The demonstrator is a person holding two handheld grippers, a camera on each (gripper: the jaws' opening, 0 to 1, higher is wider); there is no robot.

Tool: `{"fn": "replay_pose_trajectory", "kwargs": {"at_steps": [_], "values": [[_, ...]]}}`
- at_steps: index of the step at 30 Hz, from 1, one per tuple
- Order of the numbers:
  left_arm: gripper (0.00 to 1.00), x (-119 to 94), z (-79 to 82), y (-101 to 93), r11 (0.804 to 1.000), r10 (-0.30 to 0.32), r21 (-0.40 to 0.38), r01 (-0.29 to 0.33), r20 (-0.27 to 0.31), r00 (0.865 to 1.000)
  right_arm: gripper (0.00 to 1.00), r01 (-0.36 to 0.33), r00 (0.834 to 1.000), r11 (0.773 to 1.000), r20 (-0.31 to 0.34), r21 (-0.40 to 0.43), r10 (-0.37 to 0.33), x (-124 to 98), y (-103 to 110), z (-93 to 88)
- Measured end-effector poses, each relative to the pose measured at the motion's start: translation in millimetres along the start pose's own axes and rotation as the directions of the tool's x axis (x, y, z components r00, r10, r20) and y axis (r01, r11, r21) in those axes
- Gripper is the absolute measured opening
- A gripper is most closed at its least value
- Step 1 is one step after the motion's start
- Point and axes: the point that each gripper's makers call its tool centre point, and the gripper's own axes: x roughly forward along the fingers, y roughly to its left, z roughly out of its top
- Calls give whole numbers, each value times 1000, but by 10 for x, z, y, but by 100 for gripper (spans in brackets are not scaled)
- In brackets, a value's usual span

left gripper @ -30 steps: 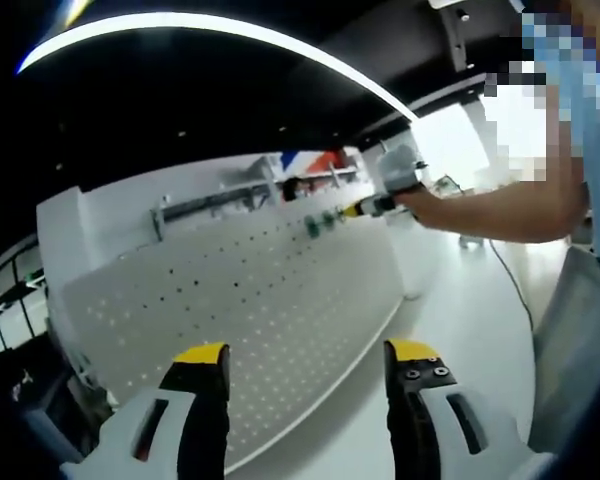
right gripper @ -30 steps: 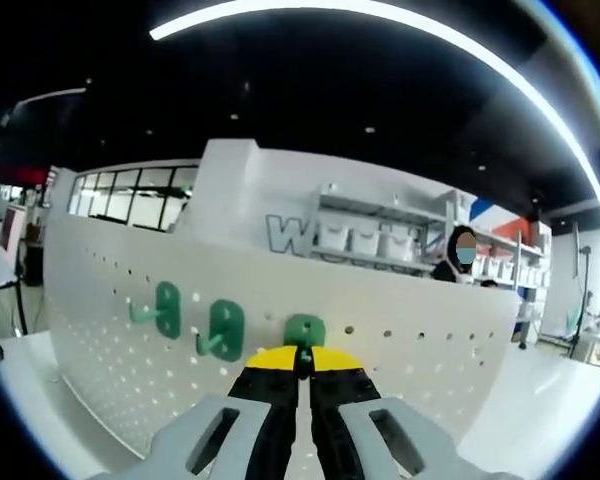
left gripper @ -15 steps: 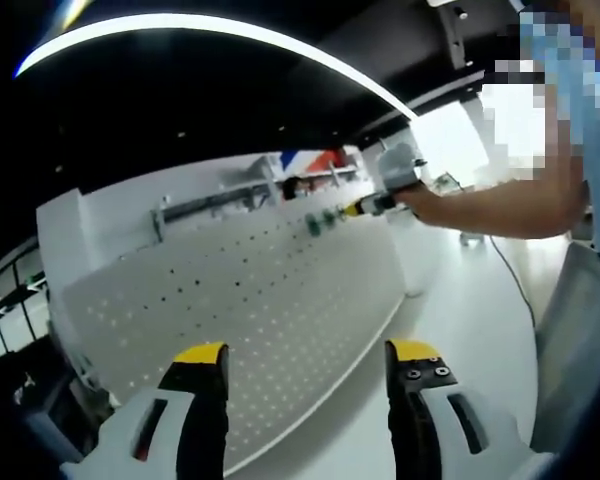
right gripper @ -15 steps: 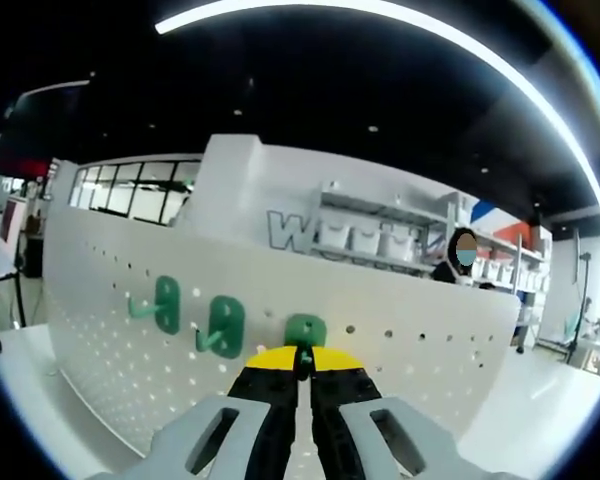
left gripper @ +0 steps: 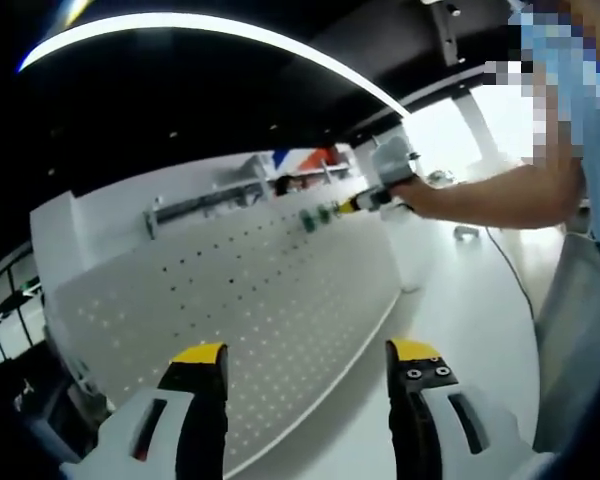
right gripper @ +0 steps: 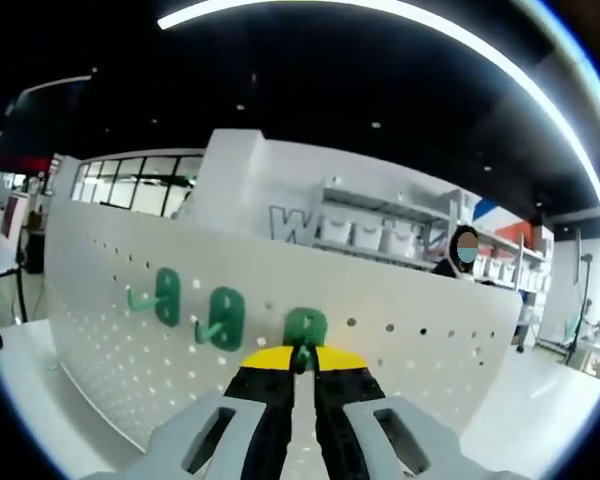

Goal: Insert the hook assembly into the mounting plate slot until the hook locks in place.

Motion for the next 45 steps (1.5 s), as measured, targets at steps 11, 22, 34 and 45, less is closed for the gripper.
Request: {"fn": "replay_pose_trajectory", "kwargs": {"at_steps": [11, 22, 34, 45], "values": [[66, 26, -49, 26, 1000, -13, 16, 13, -9, 1000, 14, 1, 1000, 1000, -7, 11, -1, -138, -35, -56], [66, 30, -94, 5, 1000, -22, 20, 22, -23, 1000, 22, -3, 1000, 1000, 2, -7, 3, -326, -50, -50], [65, 42, -110, -81, 999, -38, 21, 38, -23, 999, 24, -17, 1000, 999, 23, -37, 18, -554, 56, 48], [63, 79, -222, -216, 998, -65, 5, 66, -33, 997, 26, -20, 999, 999, 47, -46, 22, -813, 94, 171]]}}
